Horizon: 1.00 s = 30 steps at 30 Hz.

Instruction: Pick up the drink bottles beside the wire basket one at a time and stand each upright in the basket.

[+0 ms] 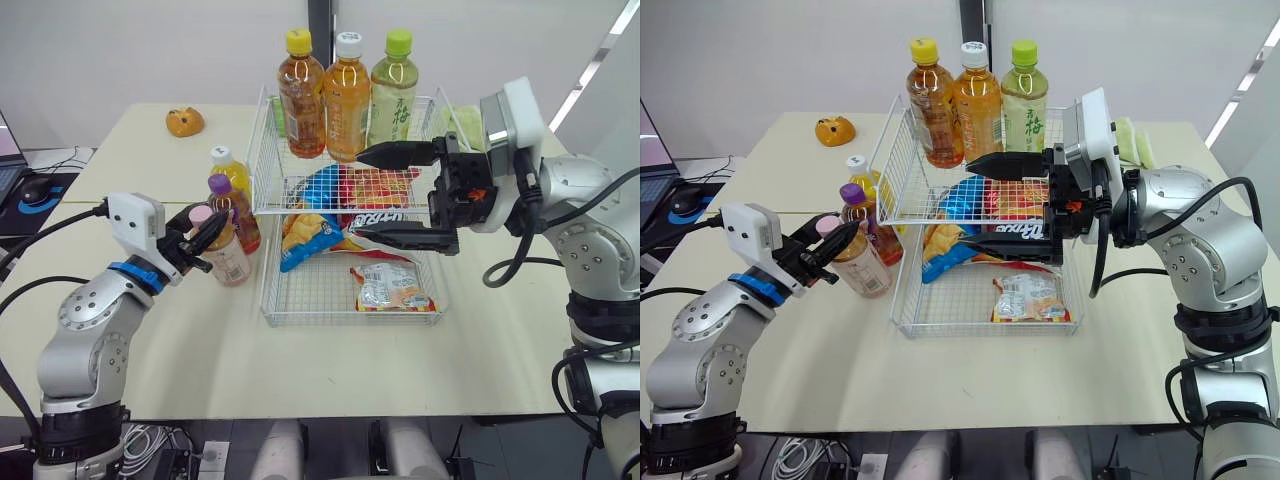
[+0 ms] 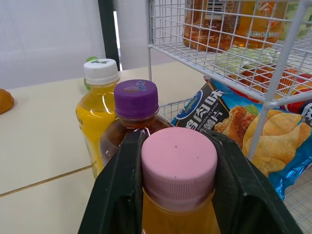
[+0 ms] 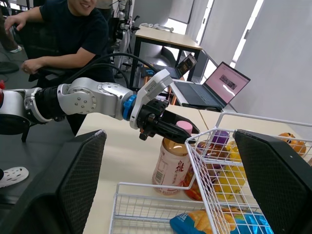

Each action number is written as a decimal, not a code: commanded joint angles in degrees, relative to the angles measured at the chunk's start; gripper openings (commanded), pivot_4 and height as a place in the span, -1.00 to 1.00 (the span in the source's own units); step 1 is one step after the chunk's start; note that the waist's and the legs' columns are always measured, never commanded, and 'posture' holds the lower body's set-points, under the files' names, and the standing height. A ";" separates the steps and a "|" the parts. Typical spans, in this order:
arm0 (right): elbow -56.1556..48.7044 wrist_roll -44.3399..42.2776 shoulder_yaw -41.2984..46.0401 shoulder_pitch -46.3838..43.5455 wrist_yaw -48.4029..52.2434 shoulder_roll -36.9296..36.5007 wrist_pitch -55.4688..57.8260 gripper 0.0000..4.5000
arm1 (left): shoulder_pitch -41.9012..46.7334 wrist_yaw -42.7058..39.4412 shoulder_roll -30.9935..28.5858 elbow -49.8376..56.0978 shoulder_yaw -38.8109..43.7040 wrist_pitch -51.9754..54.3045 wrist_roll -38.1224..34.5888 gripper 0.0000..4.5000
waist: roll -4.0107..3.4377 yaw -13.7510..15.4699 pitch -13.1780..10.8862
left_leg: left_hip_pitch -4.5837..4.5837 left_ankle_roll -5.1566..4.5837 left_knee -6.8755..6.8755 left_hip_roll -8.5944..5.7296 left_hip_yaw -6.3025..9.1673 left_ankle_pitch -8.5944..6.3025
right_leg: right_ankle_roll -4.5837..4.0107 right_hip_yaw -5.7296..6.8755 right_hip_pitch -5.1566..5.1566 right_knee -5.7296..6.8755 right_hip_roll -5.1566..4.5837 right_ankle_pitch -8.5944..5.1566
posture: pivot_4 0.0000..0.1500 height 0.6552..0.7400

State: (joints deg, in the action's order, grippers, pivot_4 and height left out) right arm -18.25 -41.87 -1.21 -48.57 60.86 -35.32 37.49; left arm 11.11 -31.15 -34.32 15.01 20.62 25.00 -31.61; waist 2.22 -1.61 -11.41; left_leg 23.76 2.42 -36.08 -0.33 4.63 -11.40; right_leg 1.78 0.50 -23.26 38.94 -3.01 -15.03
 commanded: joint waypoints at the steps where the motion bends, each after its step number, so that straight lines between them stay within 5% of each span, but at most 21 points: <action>1: -1.77 -1.59 2.85 0.57 -0.34 -1.15 -0.10 1.00 | -0.22 -2.77 -3.88 4.31 5.33 2.60 -5.27 -0.39 | 0.00 -0.07 -0.01 | 0.00 0.00 0.00 0.00 0.00 0.00 | 0.00 0.00 -0.01 0.00 0.01 0.00 | 1.00 1.00; 11: -3.08 -2.34 5.01 3.46 -1.18 -2.57 -0.04 1.00 | 3.45 -10.09 -19.09 5.65 15.04 18.85 -24.34 -0.39 | -0.02 0.01 -0.05 | 0.06 0.00 0.01 0.02 0.04 0.00 | 0.02 0.04 -0.02 -0.06 -0.01 -0.02 | 1.00 1.00; 17: -2.91 -2.31 5.55 3.91 -2.18 -2.71 -0.51 1.00 | 13.24 -17.52 -33.02 -2.61 16.17 24.96 -28.80 -0.39 | -0.01 -0.08 -0.12 | 0.08 0.00 0.03 -0.03 0.01 0.00 | 0.06 0.03 -0.05 -0.11 0.10 -0.05 | 1.00 1.00; 24: -3.05 -1.95 5.72 4.49 -3.13 -2.56 -1.24 1.00 | 29.79 -25.46 -43.56 -12.55 8.51 26.91 -29.77 -0.39 | -0.03 -0.15 -0.16 | 0.08 0.00 0.11 -0.03 -0.04 0.00 | 0.24 0.00 -0.12 -0.10 0.16 -0.18 | 1.00 1.00; 30: -1.57 -0.61 7.19 4.33 -4.11 -4.08 -1.99 1.00 | 53.46 -30.82 -39.66 -20.94 -6.17 26.88 -25.63 -0.39 | -0.01 0.20 -0.17 | 0.11 0.00 0.07 -0.08 -0.03 0.00 | 0.28 0.02 -0.10 -0.08 0.16 -0.20 | 1.00 1.00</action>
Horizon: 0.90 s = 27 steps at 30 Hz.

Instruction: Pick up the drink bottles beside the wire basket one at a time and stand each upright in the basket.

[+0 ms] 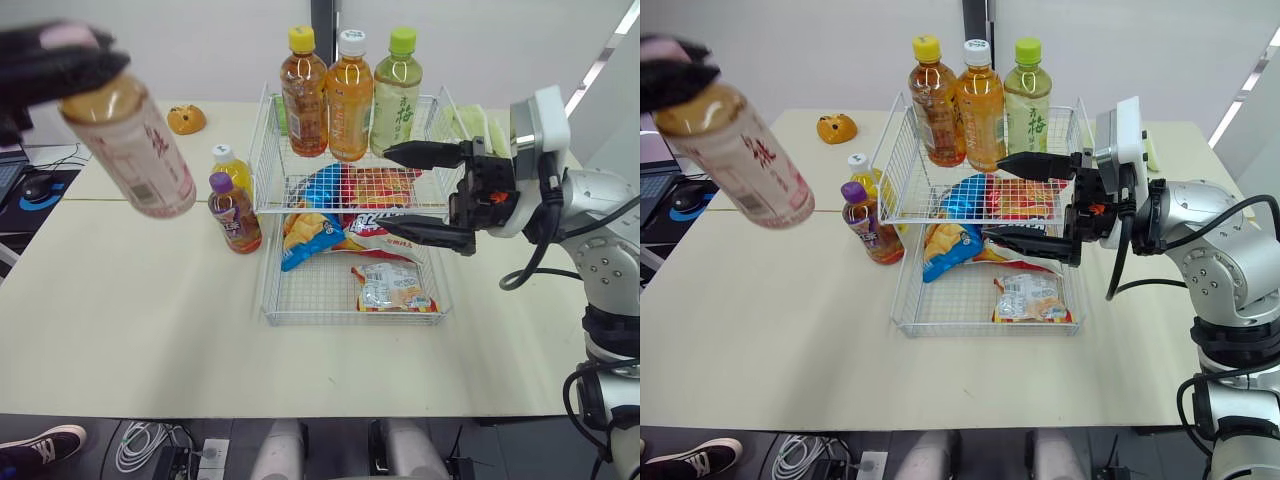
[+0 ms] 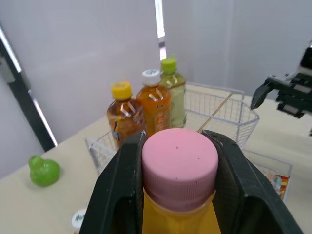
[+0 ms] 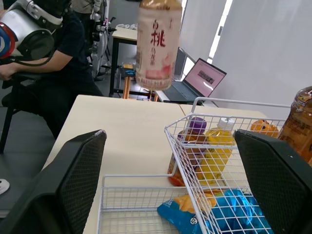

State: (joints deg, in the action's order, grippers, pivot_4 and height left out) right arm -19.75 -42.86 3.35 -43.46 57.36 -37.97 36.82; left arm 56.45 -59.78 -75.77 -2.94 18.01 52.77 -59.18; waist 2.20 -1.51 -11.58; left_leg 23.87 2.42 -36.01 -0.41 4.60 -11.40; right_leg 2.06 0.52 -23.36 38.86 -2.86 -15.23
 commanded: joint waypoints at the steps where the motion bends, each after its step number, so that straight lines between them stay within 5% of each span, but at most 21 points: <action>1: 0.08 0.36 3.19 -0.62 -0.86 -1.83 -1.28 1.00 | 11.90 -2.74 3.65 -4.41 -5.50 -0.72 2.81 -0.39 | 0.01 0.11 0.00 | 0.02 0.00 -0.02 -0.04 0.02 0.00 | 0.01 0.04 0.01 0.00 0.01 0.00 | 1.00 1.00; 8: -3.06 -1.25 6.82 2.29 -3.86 -4.30 1.01 1.00 | 24.29 -6.89 17.58 -10.02 -12.37 -2.38 8.50 -0.39 | 0.01 -0.15 -0.01 | 0.04 0.00 -0.03 -0.02 -0.01 0.00 | 0.00 -0.01 0.00 0.02 0.02 0.00 | 1.00 1.00; 16: -10.07 -3.25 11.52 9.23 -8.48 -8.42 3.71 1.00 | 23.47 -7.85 36.48 -17.57 -17.16 -18.22 20.63 -0.39 | 0.00 -0.26 -0.02 | 0.07 0.00 -0.04 -0.03 -0.02 0.00 | -0.26 -0.04 -0.04 0.07 -0.01 0.16 | 1.00 1.00; 27: -15.27 -6.55 14.97 15.57 -13.25 -10.93 5.85 1.00 | 26.00 -8.87 50.75 -30.41 -20.44 -35.65 33.52 -0.39 | -0.01 -0.19 -0.04 | 0.08 -0.01 -0.05 -0.07 -0.03 0.00 | -0.27 -0.03 -0.04 0.07 0.00 0.16 | 1.00 1.00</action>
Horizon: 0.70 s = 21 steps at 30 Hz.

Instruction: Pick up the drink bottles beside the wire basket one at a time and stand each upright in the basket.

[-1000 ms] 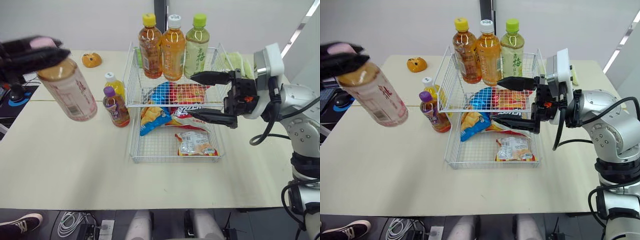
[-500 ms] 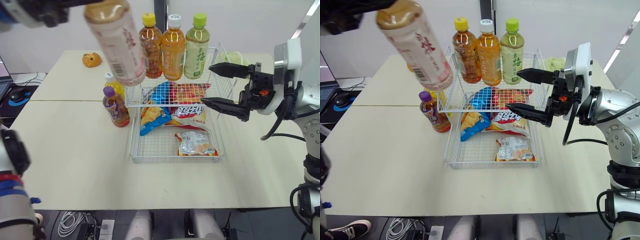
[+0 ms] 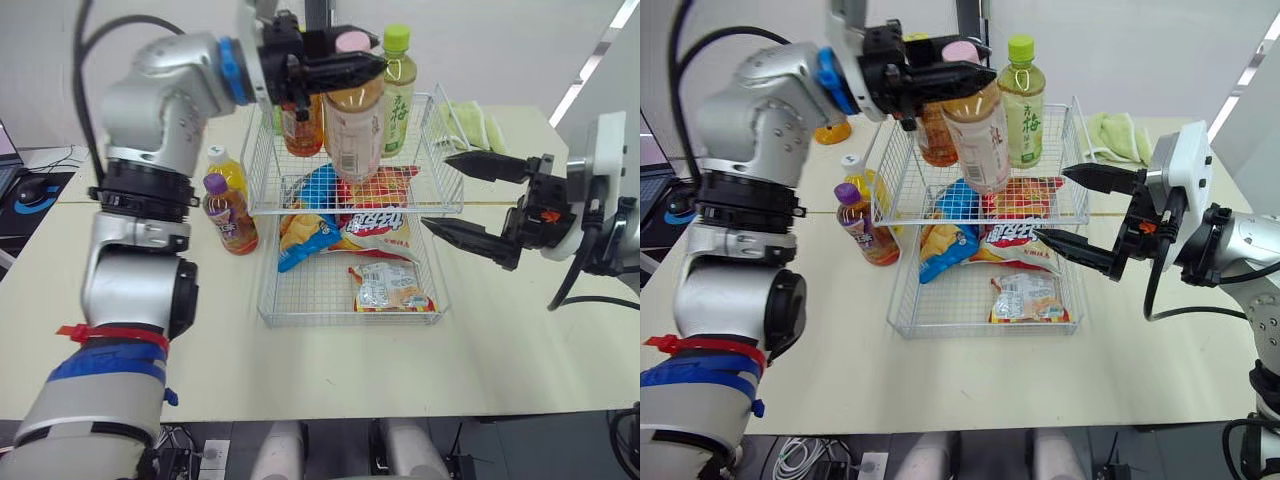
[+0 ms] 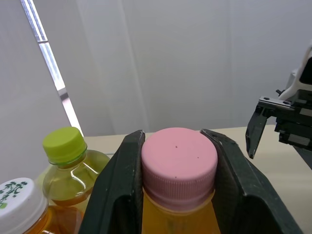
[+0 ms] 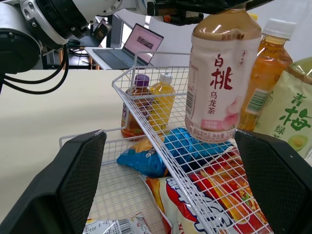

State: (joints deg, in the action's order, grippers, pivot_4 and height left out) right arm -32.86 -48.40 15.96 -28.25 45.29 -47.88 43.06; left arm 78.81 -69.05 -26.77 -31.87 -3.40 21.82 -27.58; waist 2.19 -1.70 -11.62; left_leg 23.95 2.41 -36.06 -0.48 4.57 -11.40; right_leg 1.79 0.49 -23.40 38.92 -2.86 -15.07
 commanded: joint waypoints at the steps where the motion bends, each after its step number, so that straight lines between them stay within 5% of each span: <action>1: -2.32 -1.18 2.51 0.59 -1.47 -1.12 -0.41 1.00 | 3.90 0.50 2.59 -2.38 0.99 -5.40 2.61 -0.39 | 0.00 0.02 0.00 | 0.01 0.00 0.00 -0.01 -0.01 0.00 | 0.00 -0.01 0.00 0.00 0.00 0.00 | 1.00 1.00; 13: -2.78 -1.77 1.40 0.54 -3.70 -0.78 -1.03 1.00 | 5.62 2.79 9.97 -10.19 2.58 -10.05 6.33 -0.39 | 0.00 0.00 0.00 | 0.00 0.00 -0.01 -0.01 0.00 0.00 | 0.03 0.00 0.01 0.00 0.00 -0.01 | 1.00 1.00; 21: -2.70 -2.29 1.21 0.12 -4.26 -1.29 -0.83 1.00 | 5.20 2.07 9.73 -10.11 2.97 -9.88 7.07 -0.39 | 0.00 -0.01 0.00 | -0.01 0.00 -0.02 -0.02 0.00 0.00 | 0.03 0.00 0.02 0.00 0.00 -0.01 | 1.00 1.00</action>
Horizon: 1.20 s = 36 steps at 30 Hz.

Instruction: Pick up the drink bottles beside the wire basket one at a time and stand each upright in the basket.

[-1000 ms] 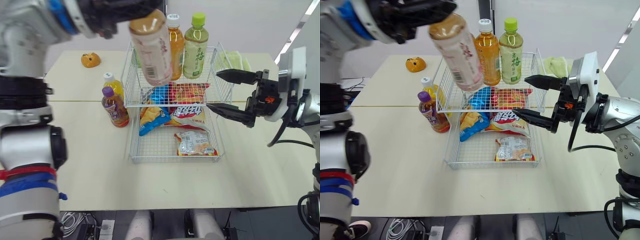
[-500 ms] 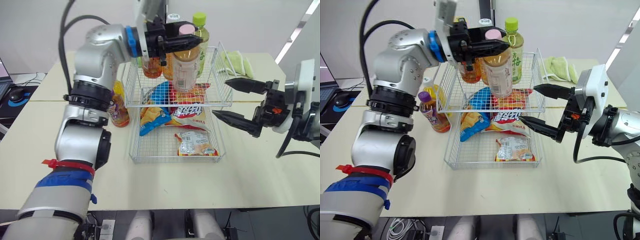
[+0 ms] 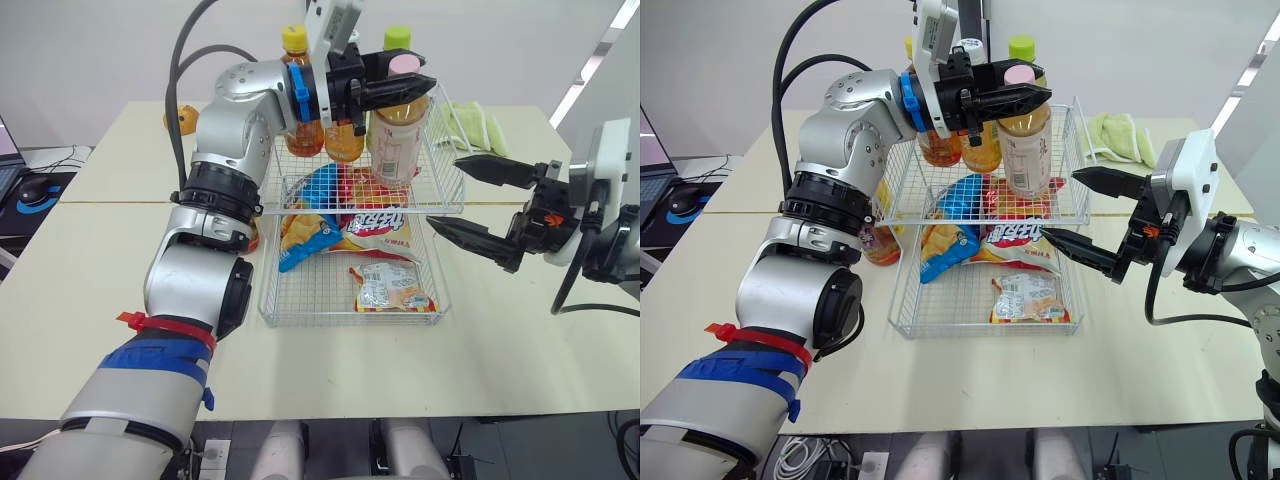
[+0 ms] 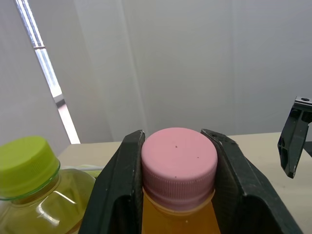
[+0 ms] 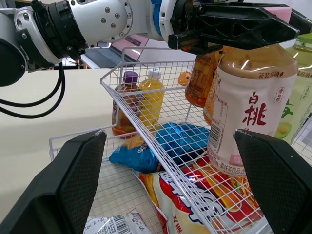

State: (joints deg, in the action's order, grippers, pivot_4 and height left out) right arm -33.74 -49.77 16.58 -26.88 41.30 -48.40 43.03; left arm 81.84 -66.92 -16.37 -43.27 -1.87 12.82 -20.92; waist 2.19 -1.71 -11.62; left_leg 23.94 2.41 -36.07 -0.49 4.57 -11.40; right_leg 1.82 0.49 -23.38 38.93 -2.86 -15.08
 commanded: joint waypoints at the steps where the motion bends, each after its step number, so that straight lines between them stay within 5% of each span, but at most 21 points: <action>1: -1.76 -0.95 0.47 -1.38 -0.33 -0.75 -0.78 1.00 | 2.30 -0.19 -0.94 1.26 1.59 -0.69 0.37 -0.39 | 0.00 0.00 0.00 | 0.00 0.00 0.00 0.00 0.00 0.00 | 0.00 0.00 0.00 0.00 0.00 0.00 | 1.00 1.00; 2: -1.69 -0.97 0.41 -1.44 -0.33 -0.76 -0.81 1.00 | 2.41 -0.24 -1.08 1.21 1.67 -0.57 0.34 -0.39 | 0.00 -0.01 0.00 | -0.01 0.00 0.00 0.00 0.00 0.00 | 0.01 0.00 0.00 0.00 0.00 0.00 | 1.00 1.00; 12: 0.00 -0.53 -1.29 -3.11 0.43 -0.49 -1.51 1.00 | 2.73 -0.06 -1.39 4.34 5.22 2.86 -2.61 0.99 | 0.00 -0.02 0.00 | -0.01 0.00 0.00 0.00 0.00 0.00 | -0.01 0.00 0.01 0.00 0.00 0.01 | 1.00 1.00; 22: 2.75 0.29 -1.52 -3.36 4.44 -1.91 -2.75 1.00 | -1.41 1.22 -11.63 18.50 10.52 13.75 -7.64 0.99 | -0.02 -0.25 0.00 | -0.06 0.00 0.01 0.02 0.01 0.00 | -0.01 -0.02 0.02 0.01 0.02 0.01 | 1.00 1.00; 31: 3.88 1.21 0.17 -0.14 7.94 -2.74 -5.38 1.00 | -22.20 11.00 -28.55 35.99 23.03 23.81 -10.56 0.99 | -0.09 -0.11 0.04 | -0.10 0.01 -0.03 0.16 0.05 0.00 | -0.02 -0.01 0.06 0.05 -0.03 0.01 | 1.00 1.00; 36: 6.02 1.56 1.77 1.71 9.28 -2.55 -7.09 1.00 | -36.06 16.33 -31.92 41.56 32.46 23.71 -11.62 0.99 | -0.08 0.04 0.04 | -0.12 0.01 -0.03 0.18 0.04 0.00 | -0.02 0.00 0.09 0.04 -0.11 0.01 | 1.00 1.00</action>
State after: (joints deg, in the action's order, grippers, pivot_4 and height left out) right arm -27.47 -48.37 15.74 -25.37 49.93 -50.40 37.79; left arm 47.18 -52.18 -46.65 -5.77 26.98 37.11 -31.40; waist 2.11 -1.67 -11.58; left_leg 23.83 2.42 -36.11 -0.31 4.62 -11.39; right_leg 1.80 0.49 -23.29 38.96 -2.97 -15.06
